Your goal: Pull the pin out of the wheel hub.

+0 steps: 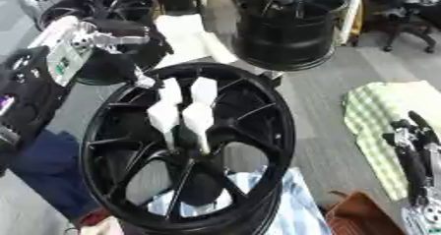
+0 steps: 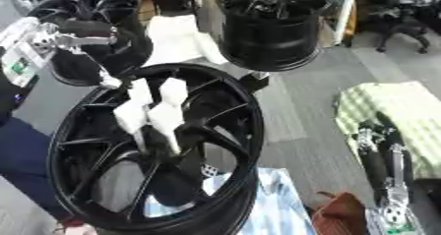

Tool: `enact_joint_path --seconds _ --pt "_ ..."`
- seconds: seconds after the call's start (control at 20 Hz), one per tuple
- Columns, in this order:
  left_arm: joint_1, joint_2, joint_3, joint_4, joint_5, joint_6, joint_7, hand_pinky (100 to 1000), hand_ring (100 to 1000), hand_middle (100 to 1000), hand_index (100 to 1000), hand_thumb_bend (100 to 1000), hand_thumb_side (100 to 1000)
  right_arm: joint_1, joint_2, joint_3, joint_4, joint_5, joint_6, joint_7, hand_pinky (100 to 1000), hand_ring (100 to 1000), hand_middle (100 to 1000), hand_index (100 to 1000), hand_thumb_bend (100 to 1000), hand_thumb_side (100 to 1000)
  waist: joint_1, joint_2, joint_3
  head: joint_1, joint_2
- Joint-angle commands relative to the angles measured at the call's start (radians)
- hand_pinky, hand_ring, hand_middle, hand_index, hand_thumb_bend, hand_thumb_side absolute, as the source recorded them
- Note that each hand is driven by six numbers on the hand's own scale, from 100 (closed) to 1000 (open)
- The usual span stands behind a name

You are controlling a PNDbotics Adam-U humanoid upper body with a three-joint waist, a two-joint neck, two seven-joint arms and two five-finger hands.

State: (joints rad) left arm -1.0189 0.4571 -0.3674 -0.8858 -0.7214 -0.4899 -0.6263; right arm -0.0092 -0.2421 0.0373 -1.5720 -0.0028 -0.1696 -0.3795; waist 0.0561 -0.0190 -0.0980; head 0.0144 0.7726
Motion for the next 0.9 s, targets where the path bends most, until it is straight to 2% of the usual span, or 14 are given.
enact_joint_path --seconds 0.05,0.5,0.9 --pt "-0.014 0.007 0.016 0.009 0.003 -0.233 -0.224 662 1000 754 901 440 609 -0.015 -0.010 -0.001 -0.012 -0.004 -0.004 0.000 728 640 694 921 100 655 -0.005 -0.013 -0.001 0.000 -0.003" --pt "-0.014 0.011 0.003 0.031 0.112 -0.251 -0.280 654 1000 745 904 427 668 -0.015 -0.010 -0.001 -0.011 -0.004 -0.003 -0.001 727 640 694 921 100 656 -0.005 -0.013 -0.001 0.001 -0.003" --pt "-0.003 0.012 -0.037 0.020 0.102 -0.280 -0.281 654 1000 737 903 450 671 -0.016 -0.010 -0.001 -0.010 -0.004 -0.002 -0.001 727 640 694 920 100 657 -0.005 -0.013 -0.002 0.001 -0.003"
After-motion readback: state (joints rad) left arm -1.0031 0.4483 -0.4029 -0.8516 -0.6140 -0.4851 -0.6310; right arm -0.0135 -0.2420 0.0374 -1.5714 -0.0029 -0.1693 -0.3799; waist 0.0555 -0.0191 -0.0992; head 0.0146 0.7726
